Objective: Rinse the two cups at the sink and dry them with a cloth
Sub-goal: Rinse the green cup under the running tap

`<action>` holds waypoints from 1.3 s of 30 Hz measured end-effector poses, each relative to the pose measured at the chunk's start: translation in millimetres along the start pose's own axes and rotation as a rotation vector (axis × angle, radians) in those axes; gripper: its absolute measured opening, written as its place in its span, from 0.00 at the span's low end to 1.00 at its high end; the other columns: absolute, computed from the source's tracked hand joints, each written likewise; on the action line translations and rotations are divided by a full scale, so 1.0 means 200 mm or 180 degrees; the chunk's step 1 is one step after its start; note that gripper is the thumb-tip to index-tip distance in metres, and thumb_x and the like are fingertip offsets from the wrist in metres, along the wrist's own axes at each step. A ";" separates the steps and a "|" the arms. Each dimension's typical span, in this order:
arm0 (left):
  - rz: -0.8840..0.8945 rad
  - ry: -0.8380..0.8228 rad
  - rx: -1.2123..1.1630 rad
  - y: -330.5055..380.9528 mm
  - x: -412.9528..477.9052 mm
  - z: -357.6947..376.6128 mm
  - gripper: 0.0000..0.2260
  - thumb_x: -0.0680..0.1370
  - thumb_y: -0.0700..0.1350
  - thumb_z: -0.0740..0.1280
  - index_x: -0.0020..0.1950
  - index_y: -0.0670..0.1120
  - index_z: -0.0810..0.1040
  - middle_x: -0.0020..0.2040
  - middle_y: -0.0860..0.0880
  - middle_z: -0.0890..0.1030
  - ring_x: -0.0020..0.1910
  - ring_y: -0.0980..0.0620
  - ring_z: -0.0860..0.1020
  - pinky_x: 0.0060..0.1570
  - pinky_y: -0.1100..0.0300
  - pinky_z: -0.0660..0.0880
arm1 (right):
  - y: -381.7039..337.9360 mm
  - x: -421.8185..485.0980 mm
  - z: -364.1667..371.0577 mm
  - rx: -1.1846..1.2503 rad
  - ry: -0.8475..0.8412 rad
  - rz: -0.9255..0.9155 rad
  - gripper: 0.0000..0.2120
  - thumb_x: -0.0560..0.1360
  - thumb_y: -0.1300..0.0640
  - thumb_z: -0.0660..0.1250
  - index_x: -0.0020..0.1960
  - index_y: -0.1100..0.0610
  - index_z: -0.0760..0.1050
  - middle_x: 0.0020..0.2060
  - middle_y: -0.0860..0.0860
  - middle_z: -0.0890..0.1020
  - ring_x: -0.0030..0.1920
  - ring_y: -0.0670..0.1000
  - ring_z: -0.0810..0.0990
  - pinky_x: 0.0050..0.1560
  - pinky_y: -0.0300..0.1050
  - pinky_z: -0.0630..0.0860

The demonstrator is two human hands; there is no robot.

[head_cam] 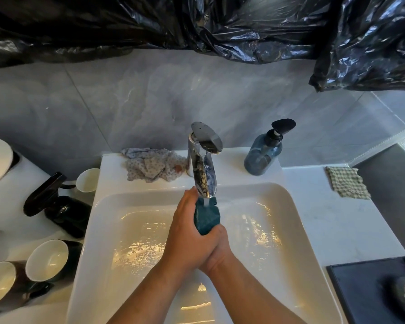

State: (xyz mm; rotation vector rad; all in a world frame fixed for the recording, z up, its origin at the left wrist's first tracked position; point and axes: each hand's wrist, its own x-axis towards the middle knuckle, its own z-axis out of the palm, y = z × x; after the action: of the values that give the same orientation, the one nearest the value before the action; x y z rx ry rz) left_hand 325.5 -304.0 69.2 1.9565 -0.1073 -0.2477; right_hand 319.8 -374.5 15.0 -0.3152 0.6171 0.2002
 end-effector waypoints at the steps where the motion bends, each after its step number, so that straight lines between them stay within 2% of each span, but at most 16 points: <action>1: -0.0030 0.0015 -0.0020 0.00 0.00 0.00 0.32 0.69 0.46 0.76 0.65 0.68 0.66 0.63 0.63 0.76 0.62 0.58 0.76 0.59 0.62 0.79 | 0.01 0.00 0.00 -0.0021 -0.0044 -0.0017 0.15 0.76 0.54 0.64 0.50 0.64 0.86 0.45 0.58 0.84 0.45 0.56 0.86 0.43 0.49 0.83; 4: -0.0196 0.0044 -0.0201 0.00 0.03 0.00 0.29 0.69 0.44 0.78 0.62 0.65 0.69 0.59 0.61 0.78 0.58 0.58 0.79 0.51 0.69 0.77 | 0.00 0.03 0.00 -0.0082 -0.0211 -0.0032 0.21 0.65 0.56 0.77 0.56 0.63 0.84 0.52 0.58 0.84 0.52 0.57 0.85 0.53 0.50 0.81; 7: -0.0409 0.0104 -0.0355 0.01 0.08 0.00 0.26 0.68 0.46 0.77 0.62 0.60 0.72 0.57 0.57 0.80 0.56 0.55 0.80 0.51 0.63 0.78 | -0.01 0.03 0.01 -0.0057 -0.0224 -0.0049 0.25 0.57 0.56 0.81 0.53 0.63 0.85 0.50 0.58 0.85 0.49 0.56 0.86 0.48 0.49 0.82; 9: -0.0529 0.0194 -0.0480 0.03 0.10 0.00 0.22 0.68 0.48 0.77 0.58 0.59 0.75 0.55 0.56 0.81 0.53 0.56 0.80 0.49 0.62 0.77 | -0.02 0.02 0.03 -0.0037 -0.0110 0.0020 0.18 0.63 0.55 0.75 0.50 0.63 0.86 0.47 0.58 0.86 0.46 0.55 0.87 0.46 0.48 0.82; 11: -0.0605 0.0345 -0.0508 0.04 0.12 0.00 0.19 0.68 0.51 0.78 0.55 0.58 0.77 0.52 0.57 0.81 0.51 0.57 0.80 0.46 0.63 0.76 | -0.03 0.02 0.05 -0.0017 0.0004 0.0125 0.17 0.69 0.53 0.68 0.51 0.63 0.85 0.48 0.59 0.86 0.46 0.56 0.87 0.48 0.49 0.81; 14: -0.0543 0.0489 -0.0419 0.06 0.13 0.02 0.11 0.72 0.51 0.76 0.52 0.56 0.78 0.50 0.57 0.81 0.49 0.57 0.80 0.43 0.65 0.74 | -0.05 0.02 0.06 0.0011 0.0087 0.0083 0.19 0.72 0.53 0.67 0.57 0.63 0.81 0.48 0.59 0.86 0.47 0.57 0.86 0.49 0.50 0.80; 16: -0.0452 0.0585 -0.0454 0.07 0.14 0.02 0.05 0.76 0.47 0.71 0.48 0.57 0.79 0.49 0.56 0.82 0.49 0.57 0.80 0.42 0.63 0.73 | -0.06 0.03 0.06 -0.0088 0.0142 0.0101 0.15 0.77 0.52 0.65 0.54 0.63 0.80 0.43 0.59 0.85 0.43 0.56 0.85 0.44 0.49 0.81; 18: -0.0389 0.0702 -0.0539 0.09 0.14 0.01 0.08 0.80 0.44 0.64 0.46 0.55 0.79 0.47 0.54 0.82 0.48 0.55 0.80 0.42 0.60 0.75 | -0.08 0.05 0.06 -0.0049 0.0217 0.0197 0.16 0.81 0.51 0.61 0.53 0.62 0.79 0.42 0.59 0.84 0.42 0.56 0.84 0.46 0.48 0.79; 21: -0.0490 0.0811 -0.0833 0.10 0.15 0.01 0.12 0.84 0.46 0.57 0.50 0.51 0.81 0.48 0.51 0.83 0.49 0.51 0.80 0.43 0.58 0.76 | -0.11 0.05 0.07 -0.0156 0.0270 0.0261 0.19 0.82 0.47 0.58 0.57 0.61 0.79 0.43 0.60 0.84 0.43 0.57 0.83 0.48 0.52 0.77; 23: -0.0557 0.0793 -0.0996 0.07 0.12 0.01 0.12 0.85 0.48 0.57 0.57 0.52 0.81 0.54 0.51 0.83 0.55 0.50 0.80 0.52 0.55 0.79 | -0.10 0.04 0.07 -0.0168 0.0303 0.0237 0.21 0.82 0.46 0.57 0.60 0.61 0.79 0.45 0.60 0.84 0.44 0.58 0.84 0.46 0.51 0.80; 25: -0.0375 0.0594 -0.0912 0.02 0.06 0.01 0.13 0.81 0.49 0.63 0.65 0.55 0.77 0.60 0.53 0.82 0.59 0.53 0.79 0.58 0.52 0.80 | -0.09 0.02 0.06 -0.0198 0.0308 0.0149 0.21 0.83 0.49 0.57 0.59 0.62 0.81 0.47 0.61 0.85 0.46 0.58 0.86 0.43 0.50 0.82; 28: -0.0074 0.0315 -0.0548 -0.05 -0.03 0.00 0.30 0.69 0.47 0.76 0.68 0.61 0.70 0.63 0.61 0.76 0.62 0.60 0.77 0.54 0.70 0.77 | -0.06 -0.01 0.00 -0.0319 0.0290 0.0076 0.23 0.83 0.51 0.56 0.51 0.63 0.85 0.47 0.60 0.86 0.48 0.58 0.86 0.45 0.50 0.84; 30: -0.0094 0.0276 -0.0492 -0.07 -0.05 0.01 0.33 0.68 0.42 0.79 0.66 0.62 0.69 0.62 0.63 0.74 0.62 0.62 0.75 0.51 0.77 0.74 | -0.04 -0.03 -0.02 -0.0327 0.0303 0.0092 0.23 0.84 0.50 0.55 0.53 0.63 0.84 0.48 0.60 0.86 0.49 0.58 0.86 0.46 0.49 0.84; 34: 0.0035 0.0579 -0.0453 -0.05 -0.05 0.02 0.25 0.73 0.41 0.76 0.63 0.61 0.71 0.61 0.60 0.76 0.60 0.60 0.76 0.50 0.77 0.74 | -0.03 -0.02 -0.02 -0.0426 0.0345 0.0142 0.23 0.84 0.49 0.56 0.55 0.62 0.84 0.51 0.60 0.85 0.52 0.57 0.85 0.51 0.50 0.80; 37: 0.0086 0.0817 -0.0525 -0.03 -0.04 0.03 0.12 0.78 0.49 0.65 0.60 0.62 0.74 0.60 0.58 0.78 0.59 0.57 0.78 0.54 0.68 0.77 | -0.04 -0.03 0.00 -0.0464 0.0363 0.0148 0.22 0.83 0.49 0.57 0.62 0.63 0.80 0.52 0.62 0.84 0.52 0.59 0.84 0.51 0.52 0.79; 39: -0.0008 0.0889 -0.0580 -0.01 -0.03 0.03 0.11 0.81 0.48 0.59 0.59 0.61 0.75 0.59 0.57 0.79 0.58 0.57 0.78 0.52 0.69 0.76 | -0.05 -0.04 0.00 -0.0500 0.0389 0.0091 0.22 0.83 0.49 0.57 0.63 0.63 0.79 0.54 0.63 0.83 0.55 0.60 0.81 0.53 0.52 0.78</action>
State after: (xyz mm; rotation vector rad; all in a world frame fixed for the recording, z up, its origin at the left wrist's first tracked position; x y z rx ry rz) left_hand 318.5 -307.7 65.3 1.7904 0.0973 0.0160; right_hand 317.2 -383.7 22.2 -0.4729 0.7286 0.2589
